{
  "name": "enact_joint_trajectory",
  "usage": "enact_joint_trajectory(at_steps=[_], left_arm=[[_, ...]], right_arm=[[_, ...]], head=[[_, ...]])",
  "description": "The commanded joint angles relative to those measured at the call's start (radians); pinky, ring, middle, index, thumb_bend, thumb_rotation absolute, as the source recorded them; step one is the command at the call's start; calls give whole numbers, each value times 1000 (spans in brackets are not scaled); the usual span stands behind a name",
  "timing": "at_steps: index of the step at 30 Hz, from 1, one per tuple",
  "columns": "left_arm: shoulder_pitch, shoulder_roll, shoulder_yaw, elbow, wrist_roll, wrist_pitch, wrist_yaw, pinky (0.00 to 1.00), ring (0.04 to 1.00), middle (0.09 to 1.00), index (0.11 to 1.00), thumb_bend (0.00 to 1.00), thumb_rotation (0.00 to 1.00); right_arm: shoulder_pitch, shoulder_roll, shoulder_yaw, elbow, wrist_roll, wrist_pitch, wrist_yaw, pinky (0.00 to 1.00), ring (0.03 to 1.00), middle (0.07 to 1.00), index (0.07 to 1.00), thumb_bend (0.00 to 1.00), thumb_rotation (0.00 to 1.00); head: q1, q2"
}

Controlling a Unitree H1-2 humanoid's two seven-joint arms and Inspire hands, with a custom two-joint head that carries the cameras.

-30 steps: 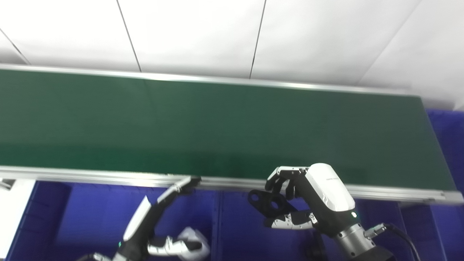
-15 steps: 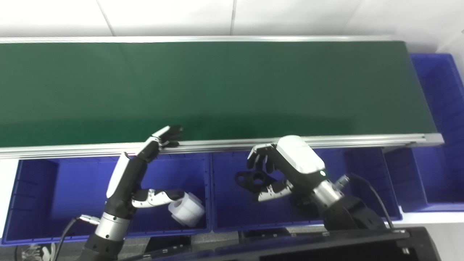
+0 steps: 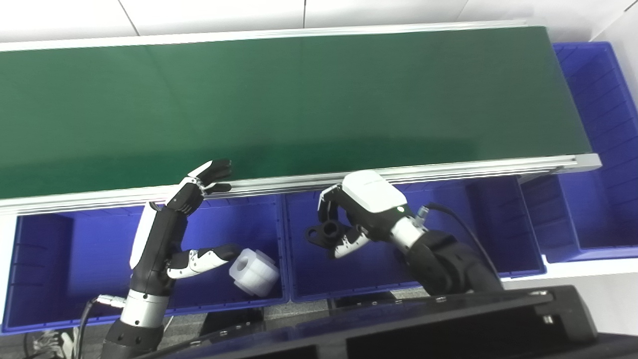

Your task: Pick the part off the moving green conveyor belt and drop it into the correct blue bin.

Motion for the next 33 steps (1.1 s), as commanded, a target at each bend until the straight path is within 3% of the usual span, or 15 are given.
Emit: enact_joint_trajectory(at_steps=[1, 3, 4, 6, 9, 15, 21, 26, 29, 30, 33], left_arm=[[10, -6, 12, -24, -3, -24, -25, 718, 809, 841, 822, 604, 567], [15, -15, 21, -24, 5, -17, -37, 719, 814, 845, 826, 610, 584], [18, -19, 24, -22, 4, -14, -42, 722, 816, 845, 825, 621, 587], [22, -28, 30, -17, 3, -11, -54, 723, 817, 846, 824, 625, 586], [25, -36, 35, -4, -2, -20, -73, 741, 830, 853, 830, 638, 601], [23, -29, 36, 17, -3, -36, -101, 764, 840, 863, 842, 620, 620], [7, -32, 22, 53, 18, -37, -87, 746, 822, 850, 832, 629, 618], [-4, -29, -10, 81, 46, -37, -53, 732, 812, 845, 828, 629, 583], [-6, -23, -33, 95, 72, -37, -19, 736, 810, 841, 828, 643, 580], [-5, -21, -40, 96, 77, -37, -10, 748, 816, 842, 829, 650, 581], [4, -16, -57, 100, 96, -37, 18, 751, 820, 845, 829, 669, 578]], right_arm=[[3, 4, 1, -31, -31, 54, 37, 288, 366, 481, 495, 512, 76], [5, 1, 1, -54, -47, 86, 88, 371, 460, 537, 714, 544, 435], [8, -1, -2, -66, -45, 97, 106, 524, 632, 685, 765, 577, 576], [13, -6, -9, -89, -32, 114, 139, 596, 708, 751, 784, 591, 633], [27, -15, -22, -129, 8, 129, 183, 806, 854, 873, 855, 654, 767], [80, -38, -47, -213, 67, 110, 184, 830, 894, 899, 879, 713, 773], [166, -55, -104, -302, 170, 57, 80, 736, 850, 855, 820, 723, 654], [249, -20, -153, -319, 386, 13, -33, 708, 812, 841, 857, 686, 551], [295, 9, -161, -271, 509, -65, -120, 665, 793, 850, 891, 666, 544], [307, 19, -162, -251, 547, -94, -144, 683, 795, 859, 897, 654, 501], [324, 39, -151, -164, 581, -193, -222, 723, 811, 861, 884, 638, 541]], head=[[5, -4], [18, -12], [29, -19], [44, -29], [58, -43], [91, -74], [160, -108], [238, -149], [281, -178], [281, -178], [303, -209]])
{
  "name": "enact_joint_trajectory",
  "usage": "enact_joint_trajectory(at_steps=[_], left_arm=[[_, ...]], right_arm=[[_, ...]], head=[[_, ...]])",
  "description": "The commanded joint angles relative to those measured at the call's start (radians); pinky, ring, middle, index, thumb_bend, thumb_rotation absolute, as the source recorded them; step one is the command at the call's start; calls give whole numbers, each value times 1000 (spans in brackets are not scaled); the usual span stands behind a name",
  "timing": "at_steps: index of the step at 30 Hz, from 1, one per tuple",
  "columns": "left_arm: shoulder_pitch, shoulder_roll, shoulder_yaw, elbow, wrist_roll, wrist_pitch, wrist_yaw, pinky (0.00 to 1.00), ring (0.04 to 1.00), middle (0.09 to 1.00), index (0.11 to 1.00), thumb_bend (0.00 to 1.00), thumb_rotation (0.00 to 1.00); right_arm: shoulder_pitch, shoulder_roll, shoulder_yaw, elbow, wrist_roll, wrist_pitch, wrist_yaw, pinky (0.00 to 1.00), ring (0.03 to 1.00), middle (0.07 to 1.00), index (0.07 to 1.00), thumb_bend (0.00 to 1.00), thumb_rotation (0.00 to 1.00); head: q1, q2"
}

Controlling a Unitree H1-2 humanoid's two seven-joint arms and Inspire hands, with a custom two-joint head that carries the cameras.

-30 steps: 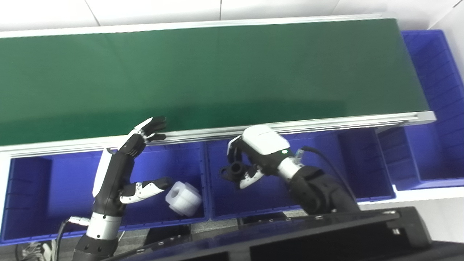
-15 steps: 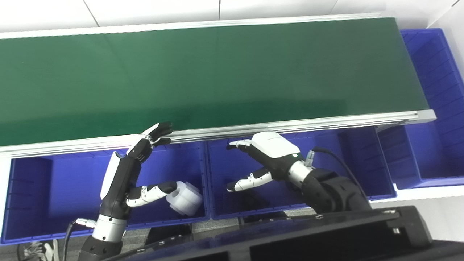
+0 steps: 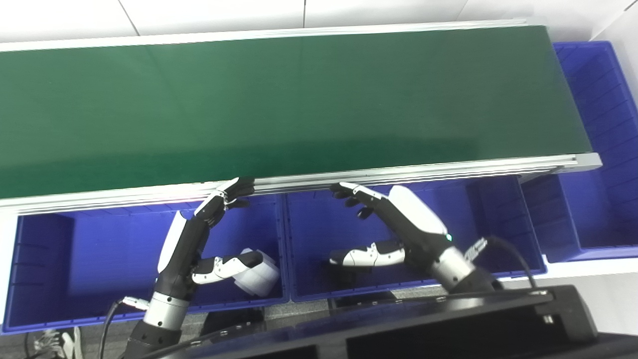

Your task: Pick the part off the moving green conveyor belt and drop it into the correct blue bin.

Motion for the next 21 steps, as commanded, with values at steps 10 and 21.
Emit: enact_joint_trajectory(at_steps=[10, 21], left_arm=[[5, 44, -72, 45, 45, -38, 111, 775, 838, 871, 851, 665, 567], [-30, 96, -184, 105, 115, -38, 283, 773, 842, 868, 841, 693, 540]], right_arm=[[0, 24, 17, 160, 51, -203, -148, 776, 857, 895, 915, 649, 588], [15, 37, 20, 254, 82, -297, -231, 789, 873, 918, 930, 696, 496]], head=[[52, -129], [63, -218]])
